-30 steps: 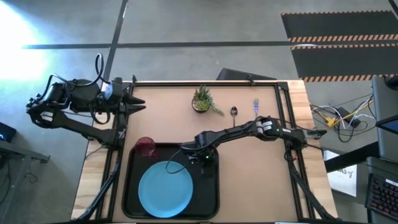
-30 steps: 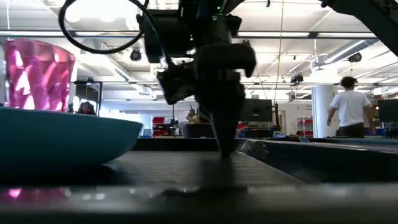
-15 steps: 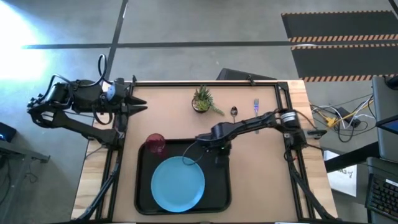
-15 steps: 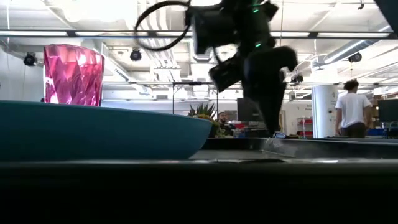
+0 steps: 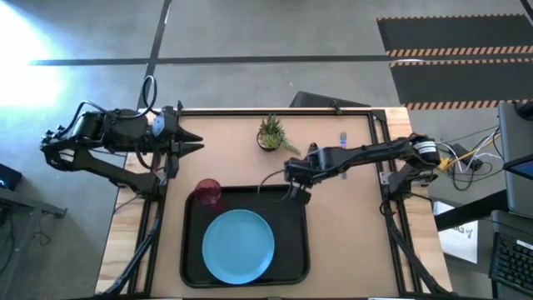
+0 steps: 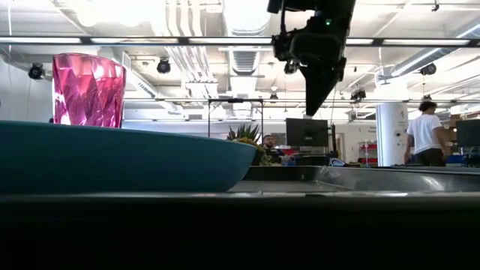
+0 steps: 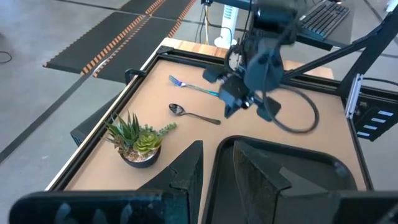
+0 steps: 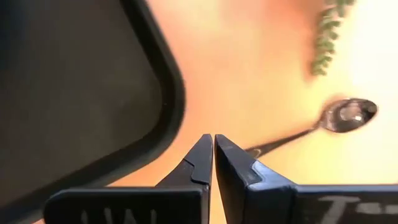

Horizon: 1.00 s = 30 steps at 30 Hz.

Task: Pick and place plate/cup/fork/spoon on tray
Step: Adjust the black serving tray

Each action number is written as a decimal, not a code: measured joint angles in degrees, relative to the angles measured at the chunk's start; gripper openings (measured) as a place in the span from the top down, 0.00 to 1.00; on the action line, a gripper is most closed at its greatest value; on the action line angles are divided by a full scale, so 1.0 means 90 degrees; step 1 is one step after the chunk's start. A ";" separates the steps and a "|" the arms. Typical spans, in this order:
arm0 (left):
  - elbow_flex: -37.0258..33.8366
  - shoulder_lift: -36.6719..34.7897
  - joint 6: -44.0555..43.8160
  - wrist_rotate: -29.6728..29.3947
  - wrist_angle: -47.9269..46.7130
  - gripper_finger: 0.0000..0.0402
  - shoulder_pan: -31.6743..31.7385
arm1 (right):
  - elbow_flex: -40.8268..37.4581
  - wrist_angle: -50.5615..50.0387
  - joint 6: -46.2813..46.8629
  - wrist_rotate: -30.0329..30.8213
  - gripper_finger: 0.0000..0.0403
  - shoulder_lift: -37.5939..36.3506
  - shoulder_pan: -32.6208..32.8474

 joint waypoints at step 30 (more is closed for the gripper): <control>-0.0001 -0.0056 0.0002 -0.0183 0.0096 0.82 0.0000 | -0.1649 0.3254 0.1494 -0.2190 0.98 0.0684 0.0524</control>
